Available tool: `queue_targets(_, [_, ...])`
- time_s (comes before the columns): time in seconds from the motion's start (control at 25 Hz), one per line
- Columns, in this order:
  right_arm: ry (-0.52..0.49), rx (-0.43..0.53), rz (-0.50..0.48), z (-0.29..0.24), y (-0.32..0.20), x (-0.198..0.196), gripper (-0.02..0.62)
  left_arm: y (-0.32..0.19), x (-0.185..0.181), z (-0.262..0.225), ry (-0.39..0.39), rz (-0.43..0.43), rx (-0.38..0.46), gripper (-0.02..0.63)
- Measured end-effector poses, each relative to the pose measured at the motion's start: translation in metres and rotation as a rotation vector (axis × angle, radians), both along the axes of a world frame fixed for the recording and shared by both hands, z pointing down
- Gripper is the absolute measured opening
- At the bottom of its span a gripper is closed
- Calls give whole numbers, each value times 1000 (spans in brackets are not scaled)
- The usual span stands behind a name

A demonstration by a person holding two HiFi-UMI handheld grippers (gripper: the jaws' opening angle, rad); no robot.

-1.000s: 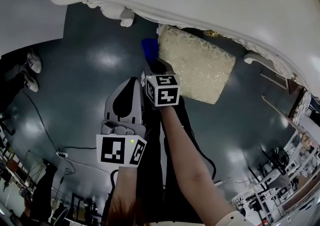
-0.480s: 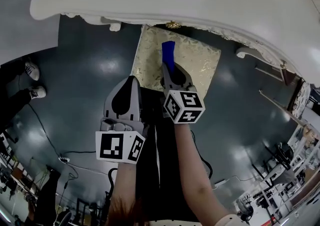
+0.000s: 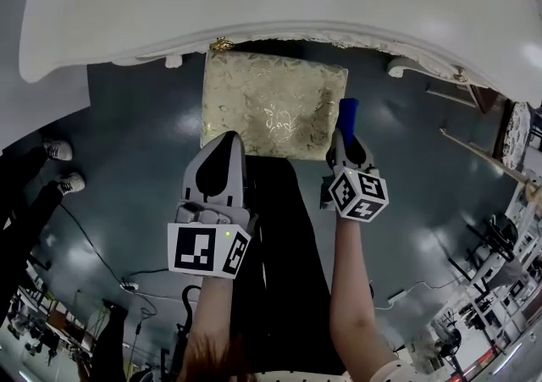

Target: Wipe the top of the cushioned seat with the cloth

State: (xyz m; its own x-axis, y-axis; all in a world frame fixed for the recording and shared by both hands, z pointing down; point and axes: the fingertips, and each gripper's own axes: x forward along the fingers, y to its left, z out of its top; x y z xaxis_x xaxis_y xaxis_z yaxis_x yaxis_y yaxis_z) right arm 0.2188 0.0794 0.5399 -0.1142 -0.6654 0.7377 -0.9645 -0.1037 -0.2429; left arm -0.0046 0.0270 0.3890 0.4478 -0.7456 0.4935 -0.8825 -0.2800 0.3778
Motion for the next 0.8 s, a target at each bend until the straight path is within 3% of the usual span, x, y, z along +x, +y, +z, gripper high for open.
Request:
queue_targets(0.28, [37,-134,100,44,47,42,61,3,18,7,-2,44,-18,-2])
queue_targets(0.8, [-33,-221,101,78,60,23,61,-2,23,10,6,50,-30,-2])
